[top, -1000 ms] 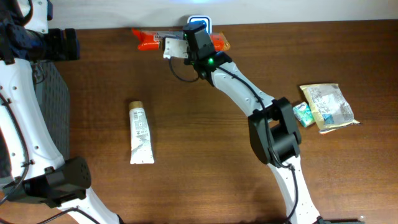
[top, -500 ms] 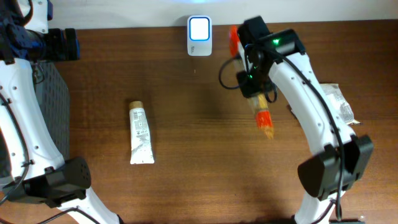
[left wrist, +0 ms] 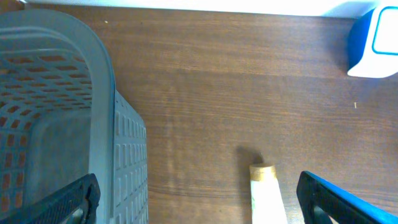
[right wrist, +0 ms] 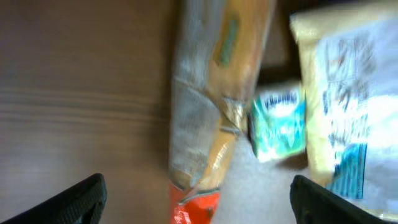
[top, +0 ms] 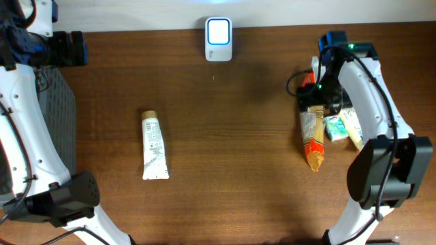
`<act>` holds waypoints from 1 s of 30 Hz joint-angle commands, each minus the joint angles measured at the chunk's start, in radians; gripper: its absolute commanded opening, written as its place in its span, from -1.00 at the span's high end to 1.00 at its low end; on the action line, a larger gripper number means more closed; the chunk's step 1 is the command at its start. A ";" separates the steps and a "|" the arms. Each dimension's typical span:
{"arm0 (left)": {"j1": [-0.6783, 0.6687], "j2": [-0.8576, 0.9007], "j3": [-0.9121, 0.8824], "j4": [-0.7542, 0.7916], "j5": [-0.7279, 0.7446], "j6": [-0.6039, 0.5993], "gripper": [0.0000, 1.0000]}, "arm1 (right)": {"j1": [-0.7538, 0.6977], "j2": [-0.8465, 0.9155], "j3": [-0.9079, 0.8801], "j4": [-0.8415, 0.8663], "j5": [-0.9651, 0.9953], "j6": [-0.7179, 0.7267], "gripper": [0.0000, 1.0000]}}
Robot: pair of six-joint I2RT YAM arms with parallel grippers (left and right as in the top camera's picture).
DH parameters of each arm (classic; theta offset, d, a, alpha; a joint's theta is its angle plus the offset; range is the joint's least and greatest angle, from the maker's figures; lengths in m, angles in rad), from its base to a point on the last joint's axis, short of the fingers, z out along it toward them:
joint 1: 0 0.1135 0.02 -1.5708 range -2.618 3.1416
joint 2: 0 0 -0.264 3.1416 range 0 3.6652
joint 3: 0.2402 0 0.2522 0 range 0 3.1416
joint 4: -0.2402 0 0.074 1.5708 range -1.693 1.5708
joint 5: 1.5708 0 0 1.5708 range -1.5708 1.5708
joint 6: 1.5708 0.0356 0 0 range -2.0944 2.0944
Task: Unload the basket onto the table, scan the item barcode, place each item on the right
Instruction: 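Reach the right gripper left and grasp the white tube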
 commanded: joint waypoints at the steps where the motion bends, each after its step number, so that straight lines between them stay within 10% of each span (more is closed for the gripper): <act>1: 0.001 -0.002 0.004 0.001 0.007 0.016 -0.99 | 0.083 -0.028 0.108 0.061 -0.332 -0.019 -0.95; 11: 0.001 -0.002 0.004 0.001 0.007 0.016 -0.99 | 0.595 0.201 0.063 0.689 -0.507 0.381 -0.74; 25: 0.001 -0.002 0.004 0.001 0.007 0.016 -0.98 | 0.775 0.424 0.063 0.768 -0.539 0.407 -0.02; 30: 0.001 -0.002 0.004 0.001 0.008 0.016 -0.98 | 0.757 0.455 0.063 0.795 -0.622 0.406 0.67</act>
